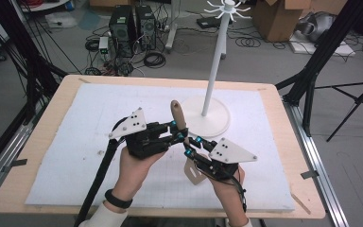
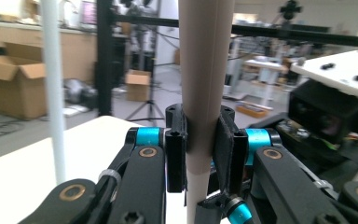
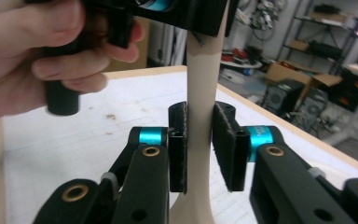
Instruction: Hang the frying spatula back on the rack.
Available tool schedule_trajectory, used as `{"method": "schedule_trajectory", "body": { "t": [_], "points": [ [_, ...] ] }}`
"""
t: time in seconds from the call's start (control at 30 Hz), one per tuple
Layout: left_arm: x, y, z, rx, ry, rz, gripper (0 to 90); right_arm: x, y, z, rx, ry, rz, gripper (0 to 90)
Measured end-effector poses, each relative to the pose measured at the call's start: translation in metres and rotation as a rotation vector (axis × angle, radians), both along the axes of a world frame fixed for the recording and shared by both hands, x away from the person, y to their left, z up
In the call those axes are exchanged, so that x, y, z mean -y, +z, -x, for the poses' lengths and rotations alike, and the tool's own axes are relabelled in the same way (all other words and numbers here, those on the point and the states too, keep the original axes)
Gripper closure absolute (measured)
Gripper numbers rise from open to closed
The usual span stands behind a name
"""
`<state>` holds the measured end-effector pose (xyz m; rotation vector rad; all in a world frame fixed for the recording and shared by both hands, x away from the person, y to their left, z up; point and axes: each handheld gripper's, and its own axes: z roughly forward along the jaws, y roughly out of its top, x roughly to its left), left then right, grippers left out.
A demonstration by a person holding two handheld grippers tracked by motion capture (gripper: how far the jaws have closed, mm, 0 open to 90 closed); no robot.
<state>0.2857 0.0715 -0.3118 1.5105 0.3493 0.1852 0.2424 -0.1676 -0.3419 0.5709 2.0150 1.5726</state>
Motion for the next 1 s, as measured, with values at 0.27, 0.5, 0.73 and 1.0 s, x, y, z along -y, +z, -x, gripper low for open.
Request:
{"method": "schedule_trajectory", "body": {
  "t": [0.27,0.5,0.73,1.0],
  "points": [
    [-0.008,0.009,-0.002,0.057,-0.191,-0.060,76.1,0.017,0.011,-0.003,-0.027,0.201,-0.030,46.4],
    [-0.011,0.017,-0.002,0.065,-0.365,-0.048,76.1,0.022,0.016,-0.018,-0.156,0.500,-0.061,41.5],
    [-0.008,0.020,0.000,0.071,-0.433,-0.083,76.1,0.013,0.020,-0.019,-0.138,0.578,-0.075,52.2],
    [-0.008,0.021,0.000,0.087,-0.448,-0.070,76.0,0.010,0.022,-0.018,-0.111,0.581,-0.083,69.1]
  ]
}}
